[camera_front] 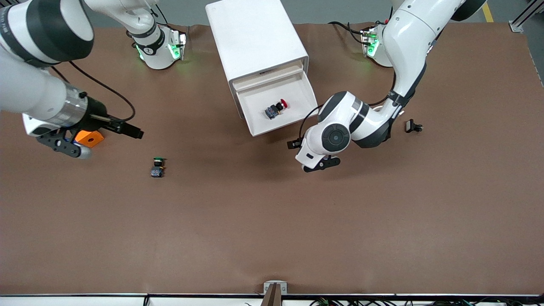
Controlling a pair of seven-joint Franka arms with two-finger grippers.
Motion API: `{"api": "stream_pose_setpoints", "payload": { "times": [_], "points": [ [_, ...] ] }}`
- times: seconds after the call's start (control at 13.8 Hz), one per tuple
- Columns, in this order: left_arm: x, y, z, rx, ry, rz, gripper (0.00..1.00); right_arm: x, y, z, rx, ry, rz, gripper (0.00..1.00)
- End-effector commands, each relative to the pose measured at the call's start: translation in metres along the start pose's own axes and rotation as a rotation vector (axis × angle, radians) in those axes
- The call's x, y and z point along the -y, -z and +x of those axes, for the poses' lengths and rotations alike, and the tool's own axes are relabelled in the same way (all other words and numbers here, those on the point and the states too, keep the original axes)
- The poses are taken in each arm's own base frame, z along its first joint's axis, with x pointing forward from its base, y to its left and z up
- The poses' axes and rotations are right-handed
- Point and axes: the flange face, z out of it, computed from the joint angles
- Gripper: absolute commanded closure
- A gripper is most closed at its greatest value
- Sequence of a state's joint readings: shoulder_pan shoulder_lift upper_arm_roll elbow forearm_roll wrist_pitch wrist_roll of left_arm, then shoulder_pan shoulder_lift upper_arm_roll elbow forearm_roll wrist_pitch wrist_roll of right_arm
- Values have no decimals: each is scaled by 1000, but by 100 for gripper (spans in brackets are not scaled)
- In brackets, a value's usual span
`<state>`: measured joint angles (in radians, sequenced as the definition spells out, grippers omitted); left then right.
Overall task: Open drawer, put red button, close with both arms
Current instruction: 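Push the drawer closed with the left gripper while the right gripper returns to rest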
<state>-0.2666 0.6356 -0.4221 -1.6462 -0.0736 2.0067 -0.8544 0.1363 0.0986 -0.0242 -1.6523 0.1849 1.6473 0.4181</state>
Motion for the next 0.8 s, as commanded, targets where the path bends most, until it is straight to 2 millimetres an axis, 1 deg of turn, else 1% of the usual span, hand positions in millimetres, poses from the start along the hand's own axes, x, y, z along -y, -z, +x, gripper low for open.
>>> {"api": "stream_pose_setpoints", "payload": {
  "times": [0.0,0.07,0.14,0.22,0.36,0.43,0.65,0.72],
  "points": [
    [-14,-2,-21,22,28,19,0,-34,9,0,-55,91,-26,0],
    [-16,-5,-26,37,33,19,0,-39,16,0,-81,120,-55,0],
    [-21,-14,-39,63,21,22,0,-43,22,1,-96,125,-66,0],
    [-24,-17,-45,71,13,25,0,-45,28,1,-109,128,-76,0],
    [-33,-23,-65,91,-9,29,0,-47,43,-3,-149,158,-112,0],
    [-37,-27,-76,101,-9,36,0,-48,47,-4,-157,167,-118,0],
    [-46,-38,-105,127,-18,55,0,-48,73,-6,-184,164,-112,0],
    [-48,-44,-114,136,-24,64,0,-55,83,-4,-194,152,-108,0]
  ]
}}
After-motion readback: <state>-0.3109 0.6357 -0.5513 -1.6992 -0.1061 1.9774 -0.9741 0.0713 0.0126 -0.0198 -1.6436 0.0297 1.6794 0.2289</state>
